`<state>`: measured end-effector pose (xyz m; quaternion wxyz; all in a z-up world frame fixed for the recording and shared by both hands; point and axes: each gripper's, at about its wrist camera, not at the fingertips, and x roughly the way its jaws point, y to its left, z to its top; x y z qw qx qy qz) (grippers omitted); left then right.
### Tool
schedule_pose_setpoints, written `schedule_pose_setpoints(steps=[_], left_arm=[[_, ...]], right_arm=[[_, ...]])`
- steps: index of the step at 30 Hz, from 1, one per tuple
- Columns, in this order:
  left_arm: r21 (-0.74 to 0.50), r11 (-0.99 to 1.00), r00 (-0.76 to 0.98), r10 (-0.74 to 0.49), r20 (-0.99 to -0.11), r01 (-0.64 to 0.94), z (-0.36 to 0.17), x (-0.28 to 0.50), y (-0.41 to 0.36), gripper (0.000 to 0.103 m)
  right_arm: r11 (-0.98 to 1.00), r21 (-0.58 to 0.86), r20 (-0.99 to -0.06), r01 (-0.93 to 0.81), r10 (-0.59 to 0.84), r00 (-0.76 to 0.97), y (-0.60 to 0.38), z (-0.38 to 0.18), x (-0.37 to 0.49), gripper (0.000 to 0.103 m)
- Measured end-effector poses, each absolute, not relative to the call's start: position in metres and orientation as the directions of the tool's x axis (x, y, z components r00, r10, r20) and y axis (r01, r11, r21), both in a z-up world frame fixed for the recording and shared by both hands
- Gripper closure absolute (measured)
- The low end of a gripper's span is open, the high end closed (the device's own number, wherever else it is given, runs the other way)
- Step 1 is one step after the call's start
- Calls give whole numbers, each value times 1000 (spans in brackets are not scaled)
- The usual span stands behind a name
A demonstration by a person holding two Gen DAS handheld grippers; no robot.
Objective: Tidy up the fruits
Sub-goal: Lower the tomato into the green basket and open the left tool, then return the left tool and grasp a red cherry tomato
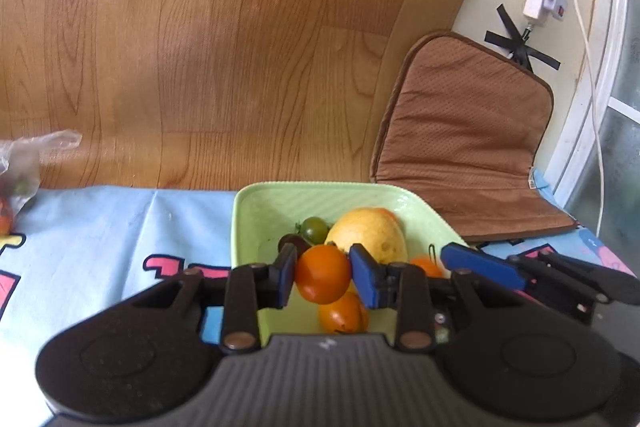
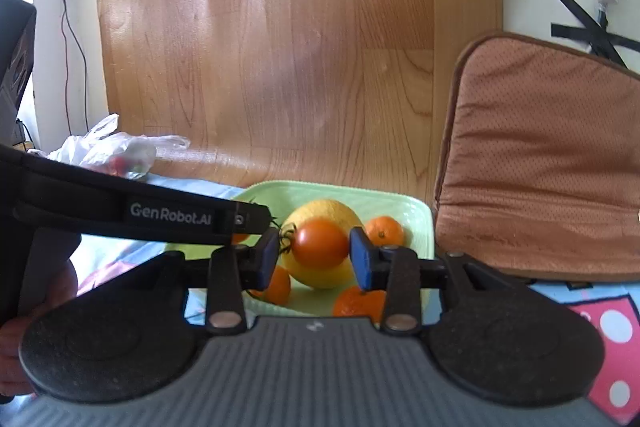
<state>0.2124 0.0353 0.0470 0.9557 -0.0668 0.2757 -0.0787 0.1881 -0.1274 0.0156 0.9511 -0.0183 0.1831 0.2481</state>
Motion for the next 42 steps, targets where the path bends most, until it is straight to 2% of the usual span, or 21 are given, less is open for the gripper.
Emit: schedule_pose_setpoints(steps=[7,9,12,16,20,23,25,29,33,38,42], left_arm=[[-212,969,859,-215,-465,128,61,172,54,73],[-218,967,857,-225,-463,136,61,156,57,73],[-246,953,843,-275,-463,176,55,133,55,73],[-207,941,811,-336,-479,267,41,108,33,73],[-214,923,759,-384,-526,319,29,107,17,73],[-261,911,726,-412,-550,319,24,114,13,71],[-274,911,722,-412,-557,309,21,116,13,61],[-280,918,718,-395,-573,281,16,124,14,60],[-368,892,697,-439,-567,263,9,135,22,58],[-367,896,711,-428,-557,252,8,135,23,74],[-343,904,705,-418,-574,256,11,123,18,74]], right_arm=[[890,102,-280,-445,455,845,-154,34,161,61],[897,122,-284,-426,442,851,-166,33,147,61],[901,175,-319,-396,432,844,-183,23,126,62],[898,206,-378,-389,440,815,-189,9,106,64],[866,136,-429,-482,490,759,-176,2,90,64],[848,67,-470,-525,491,734,-163,-1,86,64],[846,39,-481,-531,482,732,-158,-3,89,64],[843,25,-500,-537,476,724,-154,-5,101,63],[826,49,-531,-562,498,685,-150,-10,111,65],[828,80,-530,-555,507,680,-150,-9,114,74],[830,76,-528,-553,504,684,-153,-7,104,74]])
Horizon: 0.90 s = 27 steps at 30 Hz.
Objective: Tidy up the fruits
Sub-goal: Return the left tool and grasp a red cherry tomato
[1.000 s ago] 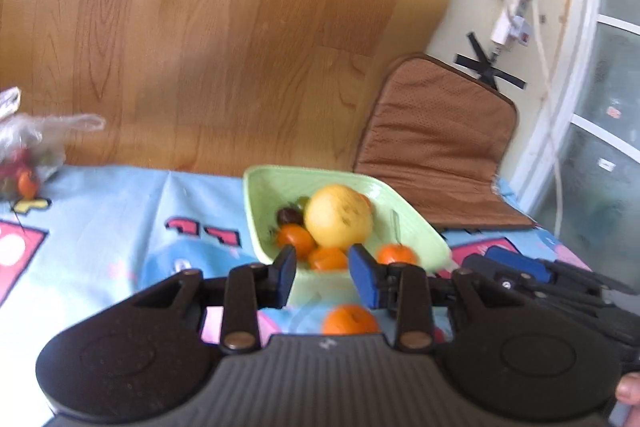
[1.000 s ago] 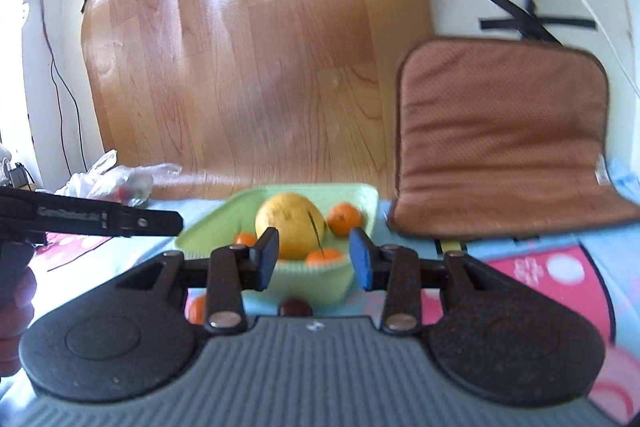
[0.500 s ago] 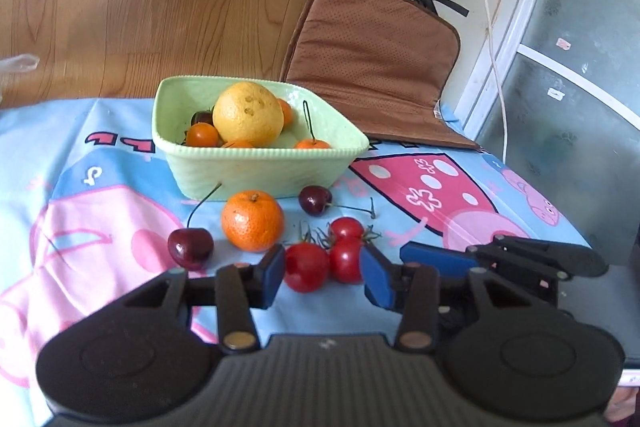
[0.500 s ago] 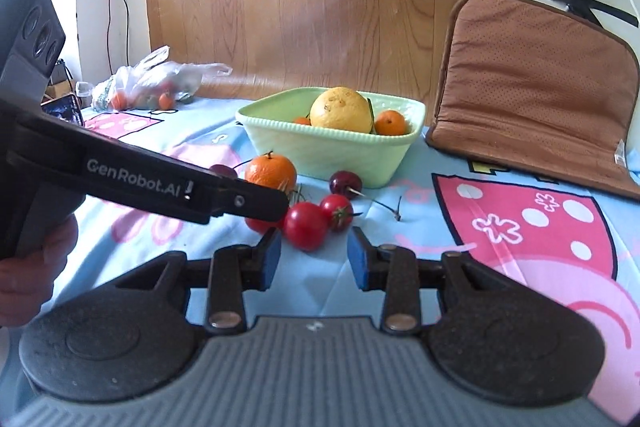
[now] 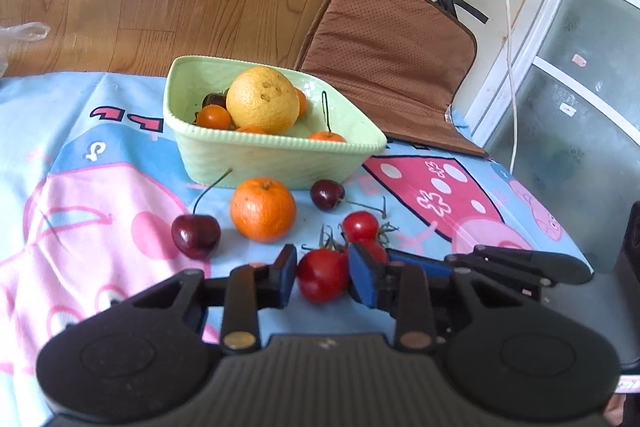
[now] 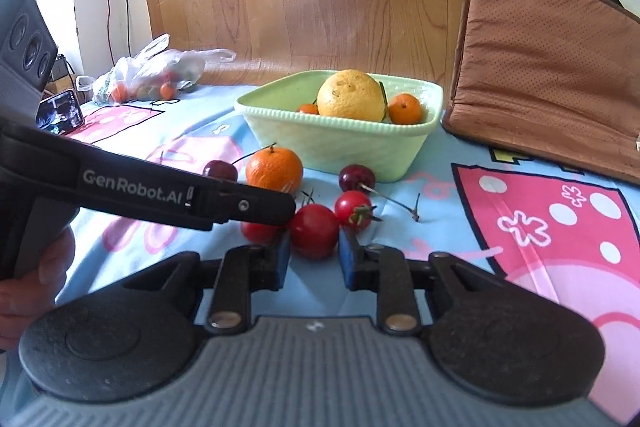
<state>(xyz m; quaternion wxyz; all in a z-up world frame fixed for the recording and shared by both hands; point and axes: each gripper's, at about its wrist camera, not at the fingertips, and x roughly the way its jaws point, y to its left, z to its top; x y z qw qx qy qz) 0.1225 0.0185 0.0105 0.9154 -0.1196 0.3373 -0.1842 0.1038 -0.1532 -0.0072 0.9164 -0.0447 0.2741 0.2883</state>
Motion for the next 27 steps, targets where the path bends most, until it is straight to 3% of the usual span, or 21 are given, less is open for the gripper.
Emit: schedule_pose_setpoints(steps=[7,17,23,25,27], left_arm=[[-375,882,688,-461,-560,286,12,70,22,74],[-320,891,706,-452,-545,323,7,14,14,71],[-306,899,734,-433,-524,312,15,9,20,53],[-301,902,742,-427,-516,310,18,8,22,49],[-301,900,742,-431,-514,315,20,9,22,47]], right_arm=[[815,143,-498,-561,549,671,-170,-7,57,74],[808,74,-517,-585,532,671,-172,-11,5,74],[815,62,-512,-577,522,682,-171,-9,0,72],[818,60,-508,-571,518,688,-171,-9,-3,58],[820,54,-501,-570,516,695,-171,-9,-4,56]])
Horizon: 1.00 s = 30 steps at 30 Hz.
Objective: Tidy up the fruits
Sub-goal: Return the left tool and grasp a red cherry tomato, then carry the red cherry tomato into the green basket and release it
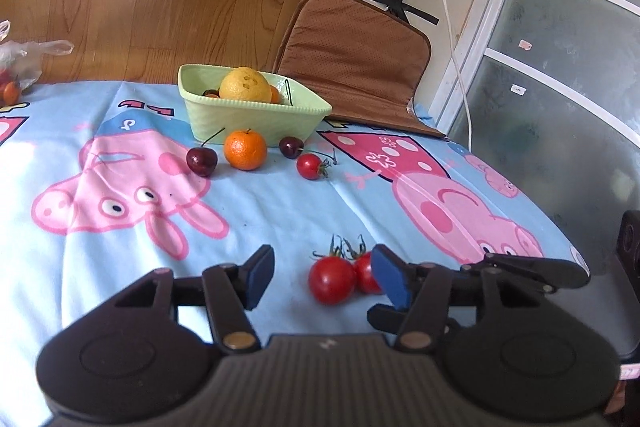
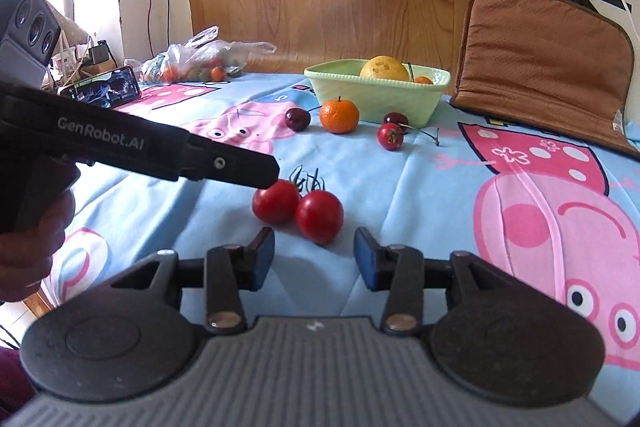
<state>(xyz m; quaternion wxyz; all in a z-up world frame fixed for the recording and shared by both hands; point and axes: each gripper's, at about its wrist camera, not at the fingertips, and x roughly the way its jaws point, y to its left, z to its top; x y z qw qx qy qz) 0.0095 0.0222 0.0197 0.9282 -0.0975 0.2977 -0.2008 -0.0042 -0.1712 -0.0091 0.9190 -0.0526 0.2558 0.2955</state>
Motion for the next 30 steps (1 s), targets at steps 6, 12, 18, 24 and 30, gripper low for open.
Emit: schedule_pose_setpoints(steps=[6,12,18,24,30], left_arm=[[-336,868,690,-496,-527,367,13,20,15,44],[-394,839,650,-542,-534,376,1,30,16,44],[-364,861,677,-506,-535,356,4,34,21,45],[-316,866,679,-500,-537,388,1,34,9,59],[-328,862,682,-506,-528,386,6,37,12,77]], right_arm=[[817,28,-499,-575,510,701,-167,-9,-2,56],[814,-10,-495,-581,501,710,-164,-9,5,56],[831,-14,-505,-557,475,721,-166,-11,15,57],[819,12,-514,-574,497,699,-161,-14,18,65],[830,48,-502,-556,501,705,-169,-12,22,72]])
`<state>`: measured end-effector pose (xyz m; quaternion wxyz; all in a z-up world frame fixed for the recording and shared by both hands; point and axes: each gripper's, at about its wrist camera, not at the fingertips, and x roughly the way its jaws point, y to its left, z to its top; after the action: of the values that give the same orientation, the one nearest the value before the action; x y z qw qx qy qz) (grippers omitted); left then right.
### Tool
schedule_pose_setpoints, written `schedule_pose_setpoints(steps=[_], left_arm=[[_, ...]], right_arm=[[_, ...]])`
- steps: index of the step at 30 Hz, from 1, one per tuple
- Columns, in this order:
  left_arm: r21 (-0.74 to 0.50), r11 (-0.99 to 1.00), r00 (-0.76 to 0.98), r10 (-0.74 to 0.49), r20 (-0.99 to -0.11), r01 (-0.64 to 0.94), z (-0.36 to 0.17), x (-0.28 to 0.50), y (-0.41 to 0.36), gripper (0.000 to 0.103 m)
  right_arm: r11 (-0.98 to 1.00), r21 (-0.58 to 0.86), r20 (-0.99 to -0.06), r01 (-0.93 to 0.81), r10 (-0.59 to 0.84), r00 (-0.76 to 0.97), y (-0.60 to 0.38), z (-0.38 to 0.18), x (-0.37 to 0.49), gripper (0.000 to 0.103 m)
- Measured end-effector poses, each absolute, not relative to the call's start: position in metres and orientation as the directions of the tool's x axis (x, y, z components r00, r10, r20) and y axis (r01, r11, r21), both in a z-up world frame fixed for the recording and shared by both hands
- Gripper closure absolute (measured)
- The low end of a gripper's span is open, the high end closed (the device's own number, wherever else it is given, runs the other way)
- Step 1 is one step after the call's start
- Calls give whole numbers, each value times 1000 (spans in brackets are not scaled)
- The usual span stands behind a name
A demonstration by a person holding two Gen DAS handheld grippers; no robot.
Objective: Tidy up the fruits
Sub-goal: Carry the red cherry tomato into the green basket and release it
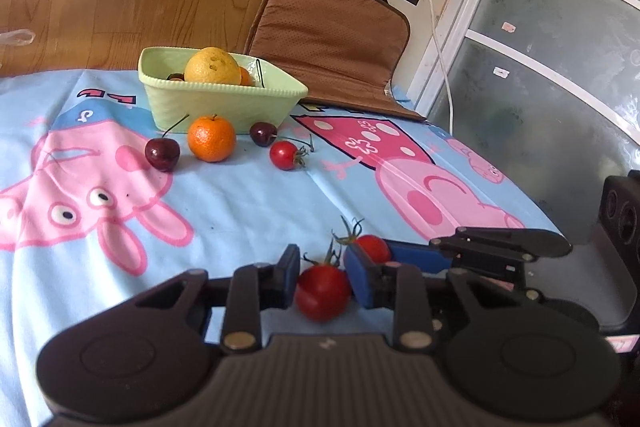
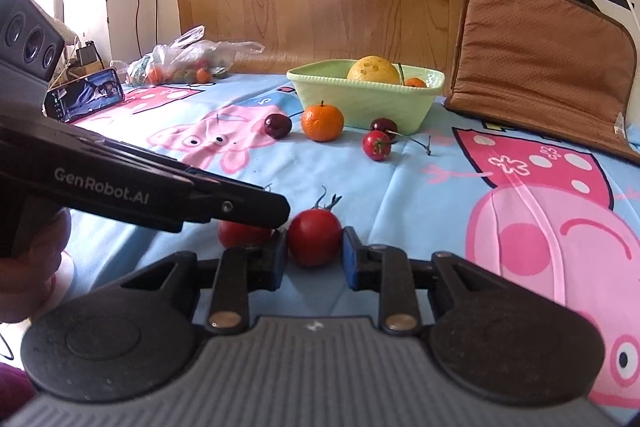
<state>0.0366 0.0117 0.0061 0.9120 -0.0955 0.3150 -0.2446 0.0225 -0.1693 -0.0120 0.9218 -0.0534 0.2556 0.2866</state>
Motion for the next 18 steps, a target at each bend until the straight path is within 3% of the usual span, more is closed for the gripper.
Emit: schedule_pose_setpoints(steps=[2,4,8,17,18], left_arm=[[-341,859,684,-510,-522,381,10,41,15,78],[-360,852,686,-521,-508,380,18,49,19,88],[-369,852,716,-515,-471,370,41,78,24,90],[-414,850,767,-494,-410,326,80,151,35,90],[-392,856,770,-490,-409,337,80,146,34,86]], right_arm=[[831,48,-490,-555,504,711,-169,-9,26,72],[829,67,-473,-555,516,714,-170,-3,34,72],[831,69,-426,-552,525,737,-168,13,59,72],[859,29,-323,-510,491,809,-157,44,148,72],[865,50,-318,-500,488,813,-164,46,153,72]])
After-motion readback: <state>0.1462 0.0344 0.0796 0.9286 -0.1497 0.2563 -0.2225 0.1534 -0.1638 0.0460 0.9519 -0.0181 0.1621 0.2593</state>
